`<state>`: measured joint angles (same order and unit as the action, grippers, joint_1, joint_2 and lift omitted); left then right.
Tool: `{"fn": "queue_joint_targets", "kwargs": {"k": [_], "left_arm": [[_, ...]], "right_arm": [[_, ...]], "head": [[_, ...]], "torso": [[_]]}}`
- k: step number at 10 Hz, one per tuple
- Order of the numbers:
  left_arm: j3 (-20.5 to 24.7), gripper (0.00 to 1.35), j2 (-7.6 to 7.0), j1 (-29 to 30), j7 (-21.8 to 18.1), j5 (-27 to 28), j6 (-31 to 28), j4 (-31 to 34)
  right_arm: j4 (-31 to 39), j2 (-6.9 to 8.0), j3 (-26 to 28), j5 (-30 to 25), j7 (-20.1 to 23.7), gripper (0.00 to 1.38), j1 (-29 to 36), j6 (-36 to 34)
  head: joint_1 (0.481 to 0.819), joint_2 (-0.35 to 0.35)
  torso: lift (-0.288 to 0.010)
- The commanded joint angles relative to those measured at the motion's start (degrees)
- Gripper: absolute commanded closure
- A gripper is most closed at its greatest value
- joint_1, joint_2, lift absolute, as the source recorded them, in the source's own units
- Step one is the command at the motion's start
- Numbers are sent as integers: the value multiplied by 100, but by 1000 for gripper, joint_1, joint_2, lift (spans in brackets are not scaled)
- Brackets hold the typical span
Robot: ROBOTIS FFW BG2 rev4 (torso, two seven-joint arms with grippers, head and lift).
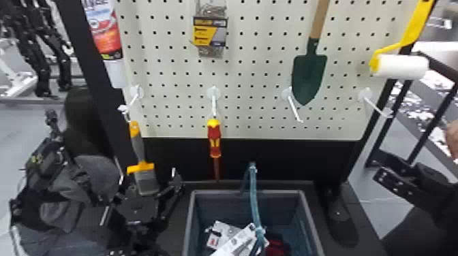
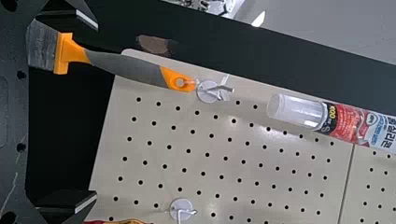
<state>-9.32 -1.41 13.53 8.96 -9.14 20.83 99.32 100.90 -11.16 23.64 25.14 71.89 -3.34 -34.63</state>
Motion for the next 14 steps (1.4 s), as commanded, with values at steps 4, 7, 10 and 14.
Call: {"fn": "queue_joint_targets", "kwargs": {"k": [4, 7, 10, 14], "left_arm": [[0, -1, 0, 0, 0, 0, 0, 0], [0, -1, 0, 0, 0, 0, 0, 0], [0, -1, 0, 0, 0, 0, 0, 0], [0, -1, 0, 0, 0, 0, 0, 0]], "right_arm": [[0, 0, 0, 0, 0, -1, 0, 0], [0, 0, 0, 0, 0, -1, 0, 0], [0, 0, 0, 0, 0, -1, 0, 0], [0, 0, 0, 0, 0, -1, 0, 0]], "head": [[549, 0], [549, 0], [549, 0], [549, 0]], "torso": [[-100], [-100], [-100], [-100]]}}
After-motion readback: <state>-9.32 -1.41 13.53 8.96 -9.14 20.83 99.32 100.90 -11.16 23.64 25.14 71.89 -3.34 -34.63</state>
